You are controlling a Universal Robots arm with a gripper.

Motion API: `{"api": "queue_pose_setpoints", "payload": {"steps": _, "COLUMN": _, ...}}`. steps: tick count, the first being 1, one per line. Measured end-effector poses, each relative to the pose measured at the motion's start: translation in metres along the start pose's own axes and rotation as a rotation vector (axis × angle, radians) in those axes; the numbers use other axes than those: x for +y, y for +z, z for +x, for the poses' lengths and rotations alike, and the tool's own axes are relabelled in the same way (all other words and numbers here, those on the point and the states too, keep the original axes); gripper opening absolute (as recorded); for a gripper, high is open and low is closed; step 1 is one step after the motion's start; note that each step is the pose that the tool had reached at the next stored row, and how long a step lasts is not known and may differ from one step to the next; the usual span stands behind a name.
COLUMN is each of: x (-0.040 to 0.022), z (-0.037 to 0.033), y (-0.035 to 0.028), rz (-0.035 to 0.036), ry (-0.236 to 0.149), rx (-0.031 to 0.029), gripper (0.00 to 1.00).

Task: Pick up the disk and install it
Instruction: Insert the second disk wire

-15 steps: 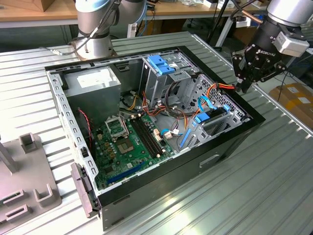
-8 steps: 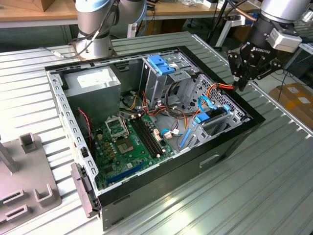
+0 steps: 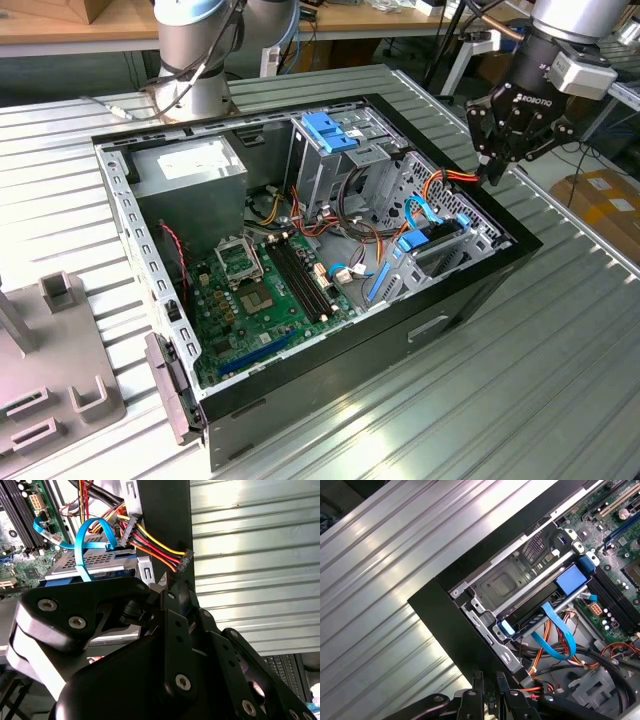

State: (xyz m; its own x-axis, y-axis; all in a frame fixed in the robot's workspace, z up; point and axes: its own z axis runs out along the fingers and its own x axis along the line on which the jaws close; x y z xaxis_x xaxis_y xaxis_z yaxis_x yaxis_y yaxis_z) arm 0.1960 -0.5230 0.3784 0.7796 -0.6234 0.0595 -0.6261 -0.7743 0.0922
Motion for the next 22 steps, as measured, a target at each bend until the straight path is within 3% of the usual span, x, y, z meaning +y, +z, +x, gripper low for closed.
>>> {"api": "queue_pose_setpoints", "payload": {"steps": 7, "x": -0.0074, "z": -0.0044, "y": 0.0009, "rz": -0.0015, "ry": 0.000, "rx": -0.0021, "gripper": 0.24}}
{"api": "queue_pose_setpoints", "payload": {"steps": 13, "x": -0.0150, "z": 0.0021, "y": 0.0026, "rz": -0.0103, "ry": -0.002, "rx": -0.0116, "gripper": 0.24}}
{"api": "queue_pose_setpoints", "payload": {"steps": 16, "x": -0.0159, "z": 0.0014, "y": 0.0028, "rz": -0.0140, "ry": -0.002, "rx": -0.0126, "gripper": 0.24}}
{"api": "queue_pose_setpoints", "payload": {"steps": 17, "x": -0.0161, "z": 0.0013, "y": 0.0028, "rz": -0.0170, "ry": -0.002, "rx": -0.0109, "gripper": 0.24}}
{"api": "queue_pose_setpoints", "payload": {"steps": 20, "x": -0.0174, "z": 0.0005, "y": 0.0032, "rz": -0.0511, "ry": -0.004, "rx": -0.0026, "gripper": 0.24}}
{"api": "queue_pose_setpoints", "payload": {"steps": 22, "x": -0.0194, "z": -0.0012, "y": 0.0037, "rz": -0.0550, "ry": -0.006, "rx": -0.0017, "gripper": 0.24}}
